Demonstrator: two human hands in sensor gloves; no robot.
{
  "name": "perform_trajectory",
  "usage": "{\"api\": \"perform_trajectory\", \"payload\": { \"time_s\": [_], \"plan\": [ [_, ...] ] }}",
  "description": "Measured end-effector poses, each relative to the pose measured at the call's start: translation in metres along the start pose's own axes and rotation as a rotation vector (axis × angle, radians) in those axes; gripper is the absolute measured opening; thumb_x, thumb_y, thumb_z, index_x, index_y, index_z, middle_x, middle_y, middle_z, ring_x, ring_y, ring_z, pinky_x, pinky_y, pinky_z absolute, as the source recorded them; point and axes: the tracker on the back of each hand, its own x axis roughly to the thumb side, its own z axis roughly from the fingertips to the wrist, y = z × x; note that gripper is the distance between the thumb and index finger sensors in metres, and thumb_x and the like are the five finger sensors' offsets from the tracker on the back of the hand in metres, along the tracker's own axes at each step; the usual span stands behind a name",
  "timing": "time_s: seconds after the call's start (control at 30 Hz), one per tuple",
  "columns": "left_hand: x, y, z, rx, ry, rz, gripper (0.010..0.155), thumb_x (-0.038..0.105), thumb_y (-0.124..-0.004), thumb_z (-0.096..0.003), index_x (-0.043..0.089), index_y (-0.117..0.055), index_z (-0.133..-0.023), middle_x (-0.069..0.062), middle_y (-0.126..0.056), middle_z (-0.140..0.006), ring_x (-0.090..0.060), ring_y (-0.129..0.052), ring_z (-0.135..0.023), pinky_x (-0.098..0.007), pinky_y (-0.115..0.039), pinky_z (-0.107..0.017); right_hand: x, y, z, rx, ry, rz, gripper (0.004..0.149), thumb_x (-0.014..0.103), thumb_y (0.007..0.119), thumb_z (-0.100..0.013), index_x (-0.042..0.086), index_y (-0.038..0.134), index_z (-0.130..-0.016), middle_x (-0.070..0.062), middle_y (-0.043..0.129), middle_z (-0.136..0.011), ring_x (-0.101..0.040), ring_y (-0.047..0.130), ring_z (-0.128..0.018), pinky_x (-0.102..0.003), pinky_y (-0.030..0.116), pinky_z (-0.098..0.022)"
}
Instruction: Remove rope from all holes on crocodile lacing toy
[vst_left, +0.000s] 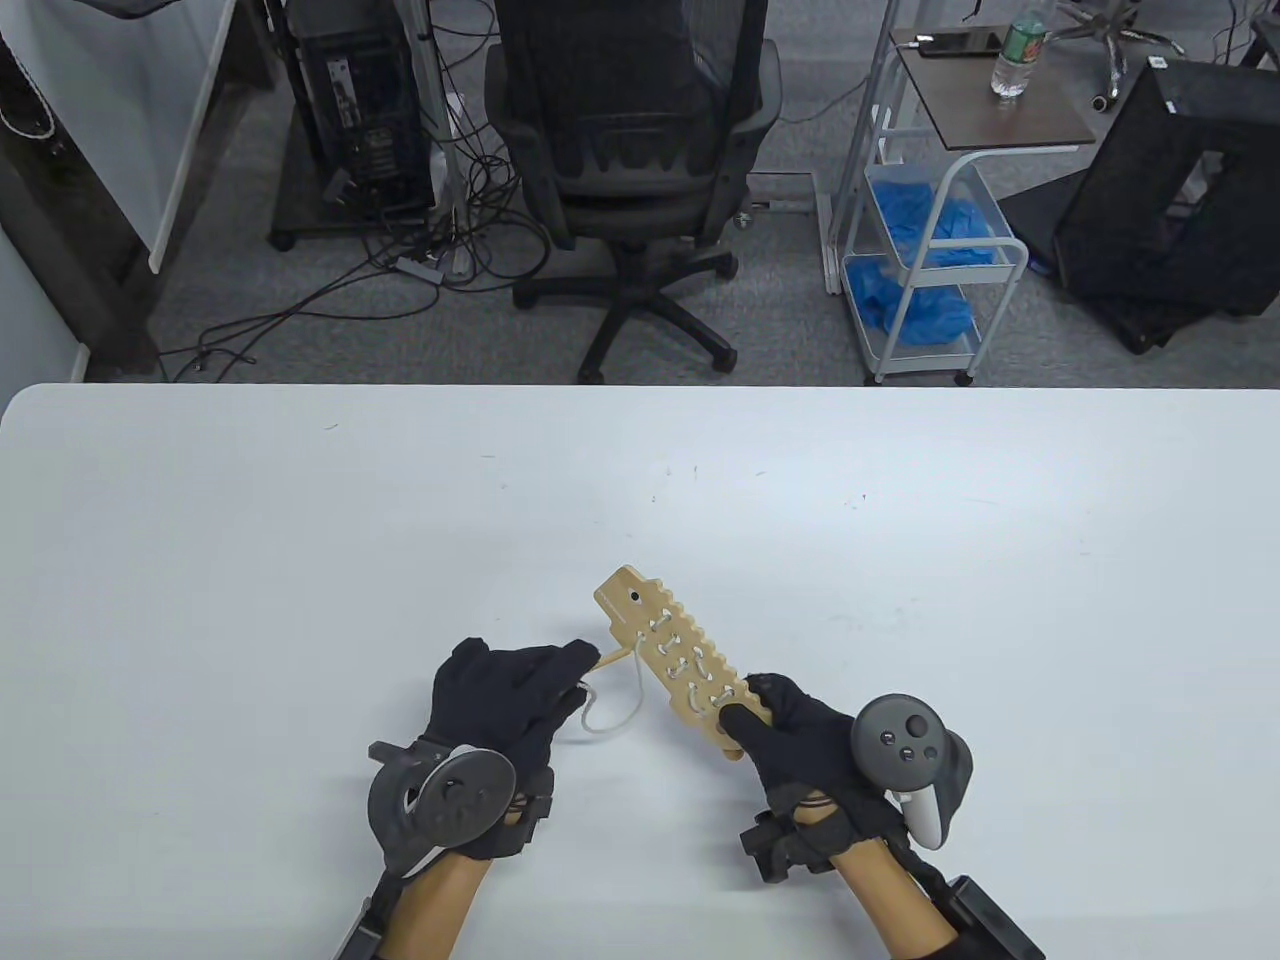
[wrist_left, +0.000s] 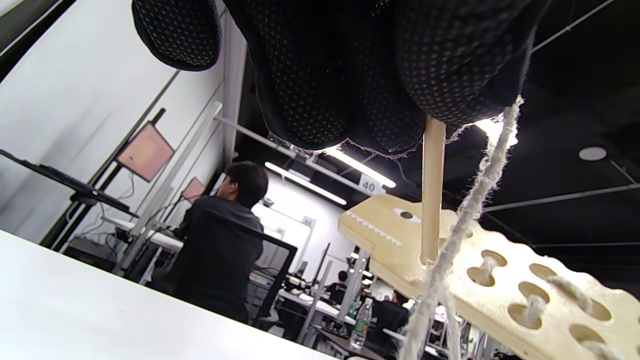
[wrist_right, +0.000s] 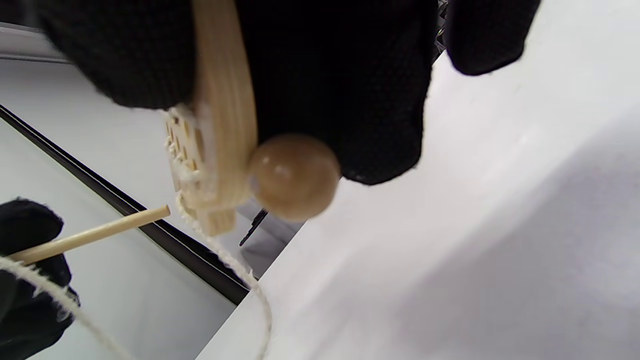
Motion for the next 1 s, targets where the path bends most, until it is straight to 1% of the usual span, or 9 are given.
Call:
{"api": "perform_trajectory", "payload": {
  "time_s": [0.1,0.3,0.37,0.47,0.6,0.77,0.83,0.97,1.0],
  "plan": [
    [0.000,-0.001,-0.001,-0.006,0.005,0.000,0.043,0.046,-0.088,-0.0413,0.046,-0.093,-0.084,0.014,-0.102,-0.075,-0.010,-0.099,-0.068,-0.056,-0.071,-0.071,0.001,0.002,0.001,0.007,-0.011,0.012,0.045,0.037,0.089,-0.038,0.010,0.084,-0.074,-0.011,0.106,-0.057,-0.035,0.105,-0.055,-0.068,0.067,-0.056],
    [0.003,-0.003,-0.001,-0.022,-0.024,-0.053,0.043,0.046,-0.088,-0.0411,0.046,-0.094,-0.083,0.014,-0.102,-0.075,-0.010,-0.099,-0.068,-0.056,-0.071,-0.071,0.002,0.009,0.001,0.050,-0.013,-0.012,0.045,0.037,0.090,-0.037,0.010,0.085,-0.073,-0.010,0.107,-0.057,-0.034,0.106,-0.054,-0.068,0.068,-0.056],
    [0.006,-0.004,-0.001,-0.030,-0.037,-0.085,0.042,0.046,-0.088,-0.0414,0.046,-0.093,-0.084,0.013,-0.101,-0.077,-0.011,-0.098,-0.070,-0.057,-0.070,-0.072,0.004,0.009,0.003,0.053,-0.018,-0.028,0.046,0.037,0.090,-0.037,0.010,0.085,-0.073,-0.010,0.107,-0.056,-0.034,0.106,-0.054,-0.068,0.068,-0.056],
    [0.009,-0.004,0.000,-0.030,-0.076,-0.150,0.043,0.047,-0.087,-0.0425,0.048,-0.091,-0.085,0.013,-0.096,-0.086,-0.013,-0.092,-0.080,-0.060,-0.064,-0.074,0.006,0.010,0.004,0.065,-0.028,-0.079,0.046,0.037,0.090,-0.036,0.010,0.085,-0.073,-0.010,0.107,-0.056,-0.034,0.106,-0.053,-0.067,0.068,-0.056],
    [0.011,-0.006,0.001,-0.035,-0.099,-0.171,0.044,0.047,-0.086,-0.0430,0.049,-0.090,-0.087,0.009,-0.085,-0.100,-0.017,-0.081,-0.094,-0.063,-0.057,-0.077,0.006,0.012,0.004,0.104,-0.034,-0.132,0.046,0.037,0.090,-0.037,0.010,0.085,-0.073,-0.010,0.107,-0.055,-0.033,0.106,-0.052,-0.067,0.069,-0.056],
    [0.012,-0.006,0.001,-0.041,-0.108,-0.175,0.045,0.048,-0.086,-0.0437,0.049,-0.088,-0.089,0.009,-0.080,-0.106,-0.018,-0.075,-0.098,-0.064,-0.054,-0.078,0.006,0.018,0.004,0.155,-0.027,-0.196,0.046,0.037,0.090,-0.037,0.009,0.084,-0.073,-0.011,0.106,-0.055,-0.034,0.106,-0.051,-0.066,0.069,-0.055],
    [0.011,-0.005,0.000,-0.041,-0.103,-0.154,0.048,0.048,-0.084,-0.0440,0.048,-0.085,-0.092,0.009,-0.080,-0.106,-0.018,-0.075,-0.099,-0.065,-0.053,-0.078,0.007,0.018,0.005,0.154,-0.025,-0.201,0.046,0.037,0.090,-0.037,0.009,0.084,-0.073,-0.011,0.106,-0.055,-0.034,0.106,-0.051,-0.066,0.069,-0.055],
    [0.002,-0.001,-0.001,-0.019,-0.038,-0.072,0.063,0.048,-0.083,-0.0442,0.043,-0.069,-0.105,0.006,-0.077,-0.108,-0.020,-0.074,-0.099,-0.064,-0.055,-0.077,0.007,0.012,0.004,0.124,-0.026,-0.214,0.046,0.037,0.089,-0.038,0.009,0.083,-0.073,-0.011,0.106,-0.055,-0.034,0.105,-0.051,-0.066,0.070,-0.055],
    [-0.002,0.000,-0.001,-0.015,-0.010,-0.041,0.064,0.051,-0.079,-0.0465,0.040,-0.064,-0.108,0.005,-0.075,-0.109,-0.020,-0.074,-0.099,-0.064,-0.056,-0.077,0.007,0.011,0.004,0.118,-0.026,-0.226,0.046,0.037,0.089,-0.038,0.008,0.083,-0.073,-0.011,0.106,-0.055,-0.034,0.105,-0.051,-0.065,0.070,-0.055]
  ]
}}
